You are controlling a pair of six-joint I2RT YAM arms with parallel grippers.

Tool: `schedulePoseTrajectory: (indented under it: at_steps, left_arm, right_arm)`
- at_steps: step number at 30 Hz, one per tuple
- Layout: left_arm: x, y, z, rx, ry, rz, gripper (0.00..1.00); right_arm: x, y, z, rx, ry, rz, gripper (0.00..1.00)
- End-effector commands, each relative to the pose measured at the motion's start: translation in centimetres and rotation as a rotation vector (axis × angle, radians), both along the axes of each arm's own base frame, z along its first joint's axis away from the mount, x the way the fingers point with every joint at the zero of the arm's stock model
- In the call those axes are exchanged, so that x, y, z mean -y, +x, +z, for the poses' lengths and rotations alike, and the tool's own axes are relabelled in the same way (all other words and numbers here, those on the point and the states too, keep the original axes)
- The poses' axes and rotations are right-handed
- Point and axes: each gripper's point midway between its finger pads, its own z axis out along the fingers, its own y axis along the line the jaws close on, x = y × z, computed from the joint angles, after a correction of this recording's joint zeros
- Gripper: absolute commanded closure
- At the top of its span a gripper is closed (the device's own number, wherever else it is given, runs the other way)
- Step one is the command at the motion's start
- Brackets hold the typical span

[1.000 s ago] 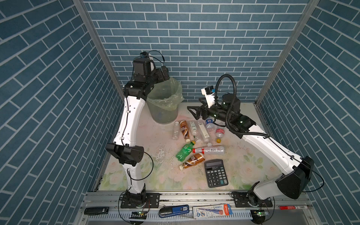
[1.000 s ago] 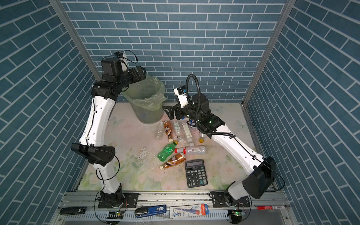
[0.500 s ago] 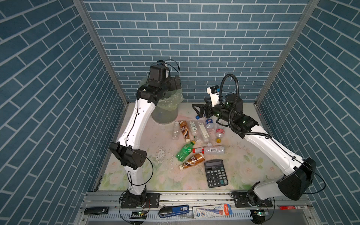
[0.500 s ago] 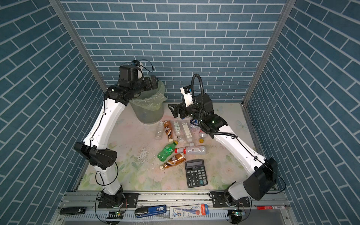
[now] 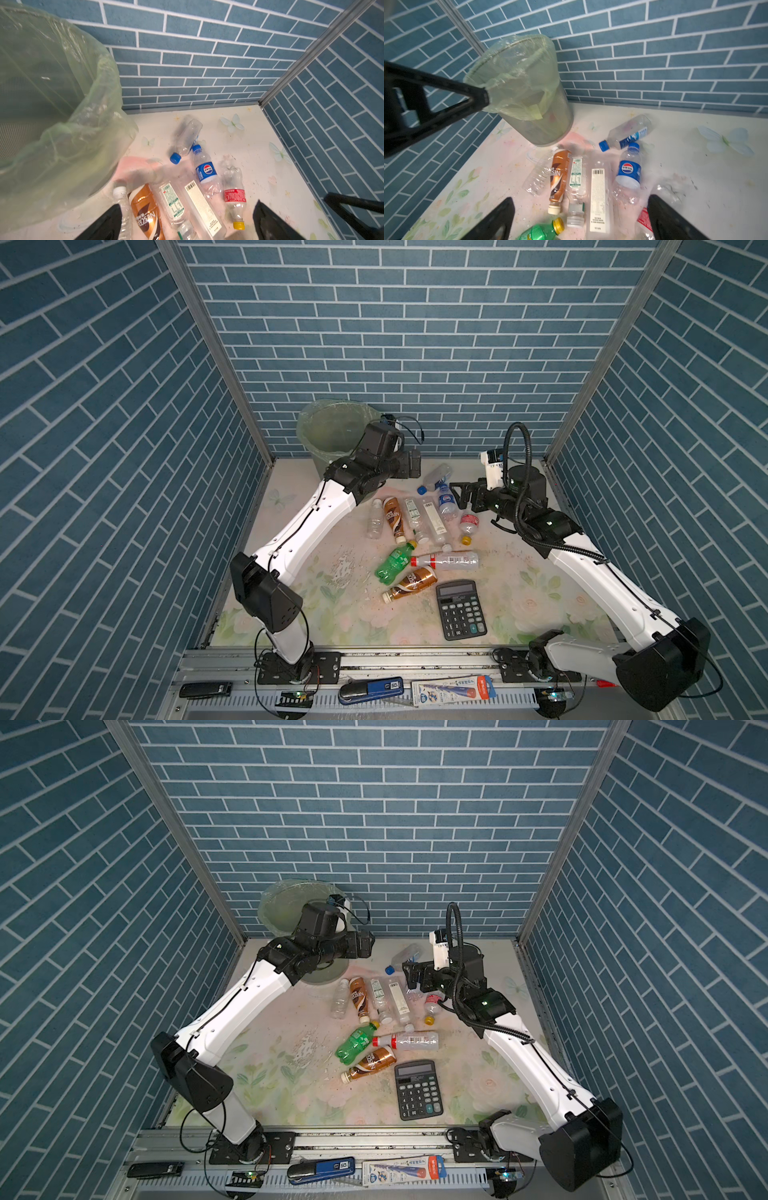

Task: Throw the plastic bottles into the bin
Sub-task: 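Move the left gripper down from the bin toward the bottles near the calculator, then lower the left gripper onto the brown Nescafe bottle and close on it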

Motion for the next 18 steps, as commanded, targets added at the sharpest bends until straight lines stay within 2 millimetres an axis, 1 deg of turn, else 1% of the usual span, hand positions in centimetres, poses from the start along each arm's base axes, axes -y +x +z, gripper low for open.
schedulePoseTrajectory:
  at_steps: [1,5,9,11,14,18]
  left_arm:
    - [0.8,-2.3,-0.3,-0.001,-0.05,-0.032,0.01]
    - [1.8,-6.0,-4.9,-0.111,0.042,-0.148,0.01]
    - [1.7,-9.8,-9.1,-0.219,0.118,-0.261,0.01]
    - [1.8,-11.9,-10.7,-0.244,0.155,-0.319,0.01]
    - [2.5,-14.8,-12.8,-0.271,0.214,-0.425,0.01]
    - [3.2,-17.5,-15.6,-0.325,0.276,-0.51,0.01]
  right_arm:
    - [1.5,-1.2,-3.0,-0.075,-0.03,-0.044,0.01]
    - [2.4,-1.8,-4.3,-0.108,-0.02,-0.07,0.01]
    - [3.8,-2.0,-5.4,-0.166,-0.019,-0.118,0.01]
    - [4.5,-2.1,-6.0,-0.211,-0.027,-0.143,0.01]
    - [5.1,-2.4,-6.3,-0.265,-0.029,-0.151,0.01]
    - [5.2,-3.6,-6.7,-0.326,-0.036,-0.134,0.01]
